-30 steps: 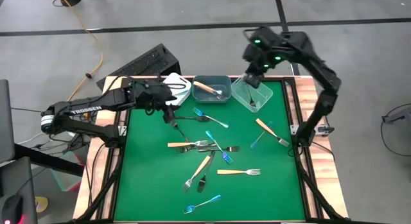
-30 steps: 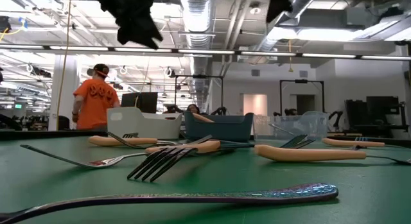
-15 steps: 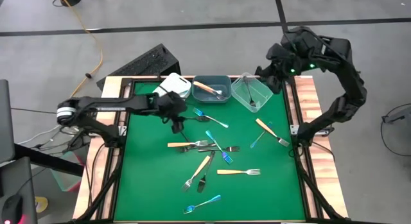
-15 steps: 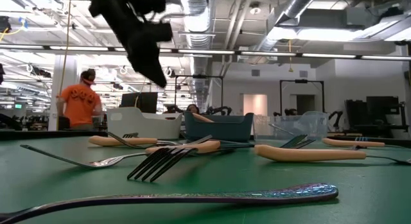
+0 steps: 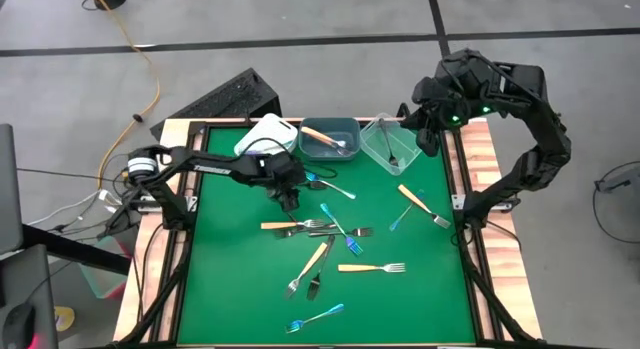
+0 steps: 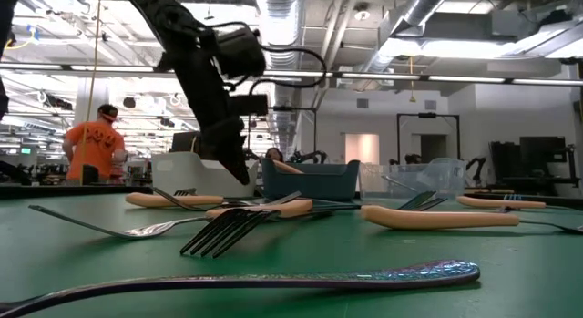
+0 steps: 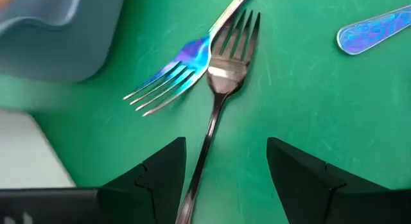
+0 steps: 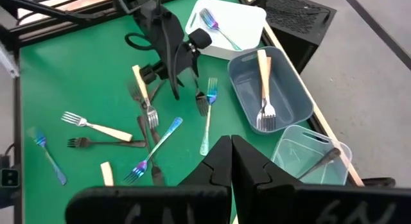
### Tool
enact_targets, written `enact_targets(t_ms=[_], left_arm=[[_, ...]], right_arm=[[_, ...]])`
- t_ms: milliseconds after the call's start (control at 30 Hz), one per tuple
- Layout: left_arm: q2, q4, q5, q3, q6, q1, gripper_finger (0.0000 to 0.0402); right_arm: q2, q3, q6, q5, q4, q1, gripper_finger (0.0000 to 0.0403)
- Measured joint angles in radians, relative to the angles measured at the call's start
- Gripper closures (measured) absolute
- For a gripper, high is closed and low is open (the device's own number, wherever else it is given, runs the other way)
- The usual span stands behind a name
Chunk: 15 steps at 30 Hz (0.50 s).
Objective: Sort silverware by color (type)
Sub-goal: Put the black fork into the transparent bin
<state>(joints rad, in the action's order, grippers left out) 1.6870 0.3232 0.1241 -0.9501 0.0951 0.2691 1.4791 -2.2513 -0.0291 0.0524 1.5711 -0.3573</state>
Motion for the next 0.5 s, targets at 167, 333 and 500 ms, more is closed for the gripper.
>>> enact_targets(t_ms=[167, 333, 500], left_arm=[[0.063, -0.065, -0.007, -0.002, 0.016, 0.012, 0.0200], [0.105, -0.096, -0.053, -0.002, 0.020, 0.045, 0.0200], [0.138, -0.107, -0.099, -0.006, 0.027, 0.075, 0.0206]], right_arm=[[0.001, 0.000, 0.000, -0.003, 0.000, 0.002, 0.0385], [0.001, 0.000, 0.003, -0.003, 0.000, 0.004, 0.0385], [0.001, 0.000, -0.010, -0.002, 0.000, 0.004, 0.0385]])
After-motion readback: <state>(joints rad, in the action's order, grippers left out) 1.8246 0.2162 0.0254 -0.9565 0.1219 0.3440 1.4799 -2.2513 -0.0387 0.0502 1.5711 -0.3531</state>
